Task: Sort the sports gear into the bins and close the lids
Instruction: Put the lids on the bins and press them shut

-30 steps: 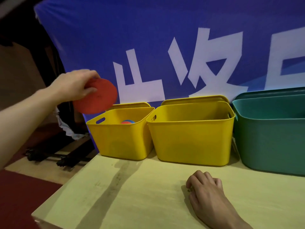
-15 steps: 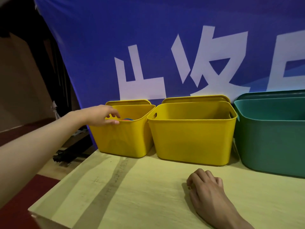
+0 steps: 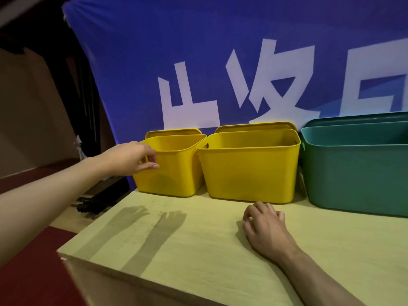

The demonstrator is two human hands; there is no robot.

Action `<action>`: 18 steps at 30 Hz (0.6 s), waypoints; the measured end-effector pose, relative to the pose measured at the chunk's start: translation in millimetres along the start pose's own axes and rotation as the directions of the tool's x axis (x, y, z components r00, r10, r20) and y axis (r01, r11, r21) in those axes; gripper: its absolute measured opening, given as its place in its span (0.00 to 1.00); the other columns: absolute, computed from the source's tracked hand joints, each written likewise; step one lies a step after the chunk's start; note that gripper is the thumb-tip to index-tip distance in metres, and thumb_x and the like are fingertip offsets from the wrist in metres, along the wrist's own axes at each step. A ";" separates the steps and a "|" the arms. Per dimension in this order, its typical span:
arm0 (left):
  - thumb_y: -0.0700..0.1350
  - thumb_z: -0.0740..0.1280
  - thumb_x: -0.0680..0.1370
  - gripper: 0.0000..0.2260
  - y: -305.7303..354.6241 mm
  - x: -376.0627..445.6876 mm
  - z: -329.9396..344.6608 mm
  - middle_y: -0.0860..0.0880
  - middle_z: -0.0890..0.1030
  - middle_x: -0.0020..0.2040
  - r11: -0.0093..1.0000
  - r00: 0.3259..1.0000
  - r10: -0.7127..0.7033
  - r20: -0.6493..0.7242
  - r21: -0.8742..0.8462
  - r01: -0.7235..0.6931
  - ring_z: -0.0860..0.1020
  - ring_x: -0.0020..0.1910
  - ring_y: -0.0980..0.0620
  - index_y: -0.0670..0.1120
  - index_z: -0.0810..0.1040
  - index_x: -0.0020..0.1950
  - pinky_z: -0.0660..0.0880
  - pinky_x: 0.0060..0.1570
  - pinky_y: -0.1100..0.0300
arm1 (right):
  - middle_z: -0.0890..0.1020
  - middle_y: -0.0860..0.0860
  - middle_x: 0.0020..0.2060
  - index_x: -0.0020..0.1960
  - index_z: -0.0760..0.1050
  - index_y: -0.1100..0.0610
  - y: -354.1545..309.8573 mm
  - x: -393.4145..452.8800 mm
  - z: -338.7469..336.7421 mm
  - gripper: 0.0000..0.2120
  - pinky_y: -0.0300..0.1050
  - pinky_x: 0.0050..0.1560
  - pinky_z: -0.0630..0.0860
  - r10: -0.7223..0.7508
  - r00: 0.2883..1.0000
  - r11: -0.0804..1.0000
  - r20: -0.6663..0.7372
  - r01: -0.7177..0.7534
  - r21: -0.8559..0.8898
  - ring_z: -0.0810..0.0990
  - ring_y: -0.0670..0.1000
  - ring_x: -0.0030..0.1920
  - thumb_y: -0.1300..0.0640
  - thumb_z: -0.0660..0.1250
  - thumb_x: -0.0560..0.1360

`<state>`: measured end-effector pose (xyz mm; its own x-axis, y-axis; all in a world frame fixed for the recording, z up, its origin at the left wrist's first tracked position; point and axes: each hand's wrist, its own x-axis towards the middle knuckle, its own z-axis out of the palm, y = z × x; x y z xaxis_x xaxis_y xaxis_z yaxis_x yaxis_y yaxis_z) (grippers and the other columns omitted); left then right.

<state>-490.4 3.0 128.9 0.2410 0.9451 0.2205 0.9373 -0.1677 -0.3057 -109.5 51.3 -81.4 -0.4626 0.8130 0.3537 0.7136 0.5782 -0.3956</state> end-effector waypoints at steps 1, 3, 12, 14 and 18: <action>0.71 0.57 0.73 0.19 3.8 -5.4 -1.0 0.60 0.78 0.44 0.999 1.000 0.007 -0.012 -0.033 -0.007 0.78 0.43 0.61 0.59 0.77 0.47 0.80 0.43 0.55 | 0.71 0.42 0.54 0.56 0.72 0.43 0.2 -1.1 -1.5 0.09 0.49 0.64 0.64 0.003 1.000 1.000 -0.004 -0.003 0.008 0.67 0.44 0.56 0.44 0.55 0.82; 0.73 0.57 0.73 0.19 4.9 -12.9 4.5 0.61 0.78 0.42 0.997 1.000 0.021 -0.010 -0.072 -0.022 0.78 0.42 0.62 0.61 0.76 0.45 0.79 0.42 0.56 | 0.71 0.41 0.55 0.58 0.72 0.42 -0.7 -1.7 -2.6 0.09 0.49 0.65 0.64 0.000 1.000 1.000 0.019 -0.001 0.022 0.67 0.44 0.58 0.44 0.55 0.82; 0.67 0.68 0.75 0.16 -23.9 34.7 24.7 0.58 0.81 0.37 0.961 0.998 0.055 0.001 -0.272 -0.053 0.79 0.40 0.58 0.56 0.77 0.38 0.75 0.38 0.60 | 0.70 0.39 0.54 0.60 0.72 0.40 -54.7 71.0 -60.7 0.12 0.39 0.58 0.70 -0.246 0.954 0.968 0.170 0.232 0.098 0.66 0.41 0.57 0.38 0.54 0.82; 0.67 0.66 0.77 0.18 -38.9 33.4 19.9 0.58 0.81 0.37 0.932 1.000 0.012 -0.004 -0.361 -0.013 0.80 0.39 0.57 0.55 0.78 0.39 0.74 0.38 0.61 | 0.71 0.39 0.52 0.59 0.73 0.41 -76.7 98.7 -83.3 0.14 0.39 0.56 0.71 -0.315 0.933 0.948 0.177 0.298 0.115 0.67 0.41 0.55 0.37 0.53 0.82; 0.67 0.61 0.78 0.20 -86.4 36.6 -18.8 0.61 0.84 0.48 0.893 0.992 -0.041 0.117 -0.442 0.089 0.81 0.49 0.64 0.54 0.85 0.52 0.77 0.49 0.62 | 0.73 0.43 0.53 0.59 0.74 0.44 -117.1 147.3 -121.3 0.13 0.40 0.59 0.70 -0.374 0.903 0.927 0.212 0.356 0.118 0.68 0.44 0.57 0.40 0.56 0.83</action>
<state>-557.9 46.8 180.8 0.1714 0.9775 0.1230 0.9694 -0.1896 0.1559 -197.4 94.9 119.8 -0.7962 0.5323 0.2876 0.4344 0.8338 -0.3406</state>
